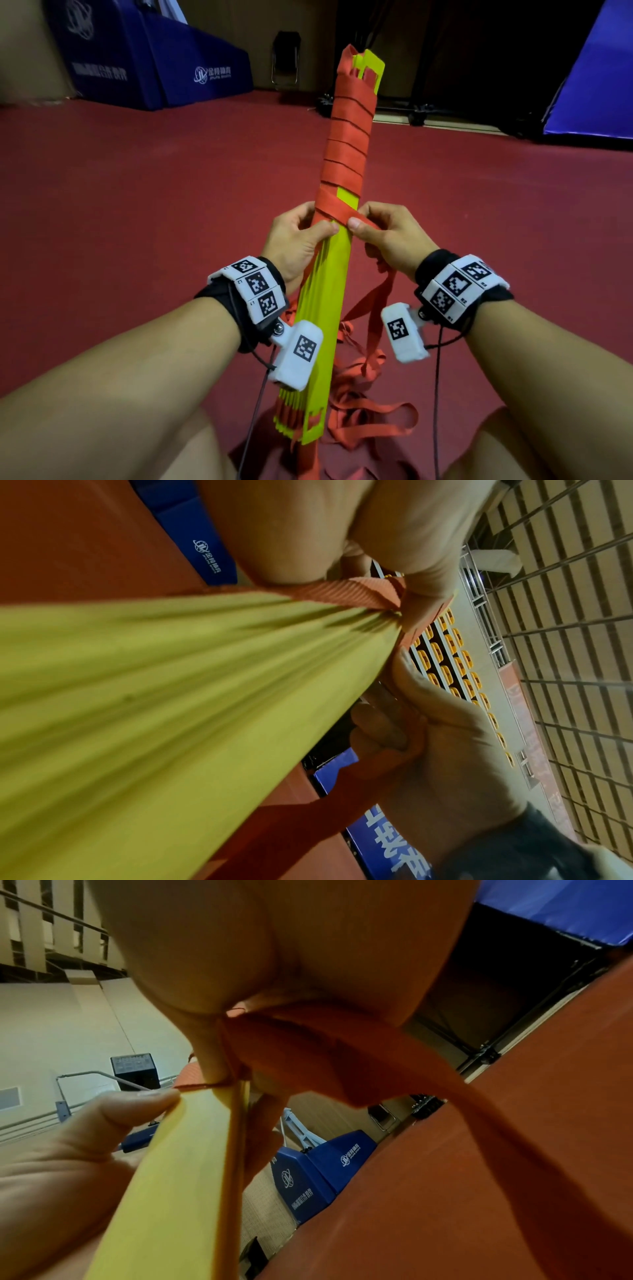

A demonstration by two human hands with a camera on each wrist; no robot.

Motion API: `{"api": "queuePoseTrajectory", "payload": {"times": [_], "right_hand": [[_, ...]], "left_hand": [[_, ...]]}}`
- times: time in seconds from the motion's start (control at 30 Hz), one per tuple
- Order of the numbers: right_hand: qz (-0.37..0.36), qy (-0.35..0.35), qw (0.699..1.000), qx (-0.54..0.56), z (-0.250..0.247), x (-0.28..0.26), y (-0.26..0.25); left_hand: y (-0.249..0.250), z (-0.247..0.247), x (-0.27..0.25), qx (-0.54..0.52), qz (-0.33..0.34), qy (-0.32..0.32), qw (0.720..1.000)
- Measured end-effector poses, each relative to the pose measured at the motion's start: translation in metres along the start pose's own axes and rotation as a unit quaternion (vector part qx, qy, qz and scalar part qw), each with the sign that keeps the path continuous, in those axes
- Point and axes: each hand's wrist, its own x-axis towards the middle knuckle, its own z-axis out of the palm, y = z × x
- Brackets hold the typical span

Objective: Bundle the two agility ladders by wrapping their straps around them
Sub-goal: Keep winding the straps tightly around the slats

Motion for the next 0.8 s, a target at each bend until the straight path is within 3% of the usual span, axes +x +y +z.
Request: {"api": "queuePoseTrajectory", "payload": {"times": [0.27,0.57,0.73,0.8], "right_hand": [[0.018,0.038,0.997,0.07,0.007,-0.001,0.002],[0.041,0.035,0.999,0.009,0.004,-0.007,0.004],[0.017,0.049,0.998,-0.047,0.005,-0.003,0.006],[0.011,0.056,0.996,-0.07,0.006,-0.001,0.009]], "left_hand": [[-0.006,-0.001,0.003,0.001,-0.007,-0.015,1.0],[-0.016,-0.016,0.006,0.086,-0.024,0.002,0.996],[-0.018,-0.011,0.003,0.141,-0.001,0.034,0.989],[-0.019,-0.009,0.002,0.172,0.001,0.017,0.985]]}}
